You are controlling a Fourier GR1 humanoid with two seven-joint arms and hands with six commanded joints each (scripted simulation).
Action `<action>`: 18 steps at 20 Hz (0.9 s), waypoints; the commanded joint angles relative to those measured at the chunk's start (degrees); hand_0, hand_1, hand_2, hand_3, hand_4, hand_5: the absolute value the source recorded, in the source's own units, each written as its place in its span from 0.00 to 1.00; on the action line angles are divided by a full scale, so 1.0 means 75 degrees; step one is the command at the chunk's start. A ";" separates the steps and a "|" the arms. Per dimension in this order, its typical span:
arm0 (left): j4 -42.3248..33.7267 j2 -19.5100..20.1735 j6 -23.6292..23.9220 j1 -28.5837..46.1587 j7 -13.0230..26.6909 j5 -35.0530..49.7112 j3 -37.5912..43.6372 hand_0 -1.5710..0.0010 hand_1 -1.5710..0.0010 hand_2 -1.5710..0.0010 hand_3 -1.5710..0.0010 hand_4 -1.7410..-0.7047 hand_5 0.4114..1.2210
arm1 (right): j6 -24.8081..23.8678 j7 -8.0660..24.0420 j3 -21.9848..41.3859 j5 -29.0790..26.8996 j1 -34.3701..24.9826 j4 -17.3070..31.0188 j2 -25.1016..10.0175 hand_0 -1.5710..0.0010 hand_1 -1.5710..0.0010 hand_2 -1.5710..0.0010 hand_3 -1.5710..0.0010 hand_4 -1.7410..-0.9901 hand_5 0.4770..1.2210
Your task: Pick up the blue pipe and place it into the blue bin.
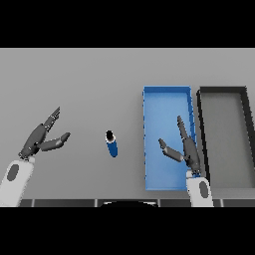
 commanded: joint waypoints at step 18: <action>-0.0373 -0.1552 -0.0606 -0.0056 0.0321 -0.1218 -0.2041 1.00 1.00 1.00 1.00 0.52 0.07 | 0.0135 -0.0133 0.0132 0.0010 0.0150 -0.0214 -0.0003 1.00 1.00 1.00 1.00 0.68 0.20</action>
